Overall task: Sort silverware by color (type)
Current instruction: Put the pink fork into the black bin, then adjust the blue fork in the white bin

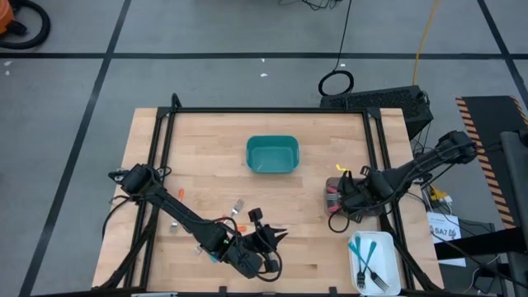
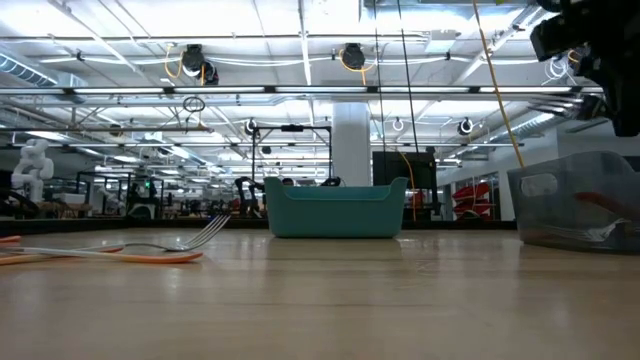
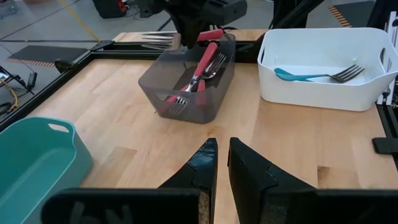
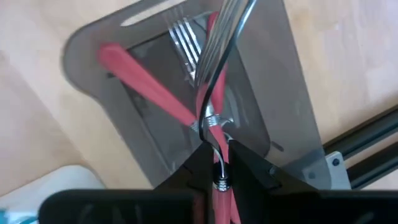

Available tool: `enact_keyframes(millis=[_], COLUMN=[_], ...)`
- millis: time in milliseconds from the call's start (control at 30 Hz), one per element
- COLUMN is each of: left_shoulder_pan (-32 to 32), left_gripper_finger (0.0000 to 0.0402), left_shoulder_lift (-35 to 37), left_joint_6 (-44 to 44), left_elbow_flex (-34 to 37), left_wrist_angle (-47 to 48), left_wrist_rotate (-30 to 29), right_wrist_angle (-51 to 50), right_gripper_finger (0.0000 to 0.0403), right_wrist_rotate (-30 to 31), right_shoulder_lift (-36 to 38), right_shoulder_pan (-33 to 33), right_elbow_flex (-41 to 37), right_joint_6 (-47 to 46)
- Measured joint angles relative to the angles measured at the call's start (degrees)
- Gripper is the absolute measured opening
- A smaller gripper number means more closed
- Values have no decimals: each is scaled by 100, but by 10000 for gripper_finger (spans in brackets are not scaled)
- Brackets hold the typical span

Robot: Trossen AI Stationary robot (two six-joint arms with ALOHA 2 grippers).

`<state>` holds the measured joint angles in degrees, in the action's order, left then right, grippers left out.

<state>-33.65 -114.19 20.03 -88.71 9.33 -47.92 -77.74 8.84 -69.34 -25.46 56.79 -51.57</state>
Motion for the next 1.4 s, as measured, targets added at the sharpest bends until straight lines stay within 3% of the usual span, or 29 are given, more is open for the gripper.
enact_keyframes(millis=[367,867,967,1100,1400], left_shoulder_pan=[-2,-2,-21,-88,-138], left_gripper_finger=[42,42,42,42,42], left_shoulder_lift=[-2,-7,-7,-7,-7], left_joint_6=[0,32,48,46,322], left_elbow_flex=[0,0,0,0,0], left_wrist_angle=[6,114,361,605,749], left_wrist_rotate=[7,7,7,7,9], right_wrist_angle=[79,79,166,506,1688], right_gripper_finger=[51,141,146,144,142], right_wrist_rotate=[166,128,176,704,1813], right_shoulder_lift=[0,3,13,20,-83], right_shoulder_pan=[115,28,-210,-811,-2187], right_elbow_flex=[-196,29,380,806,877], right_joint_6=[-9,-19,-26,-154,-364])
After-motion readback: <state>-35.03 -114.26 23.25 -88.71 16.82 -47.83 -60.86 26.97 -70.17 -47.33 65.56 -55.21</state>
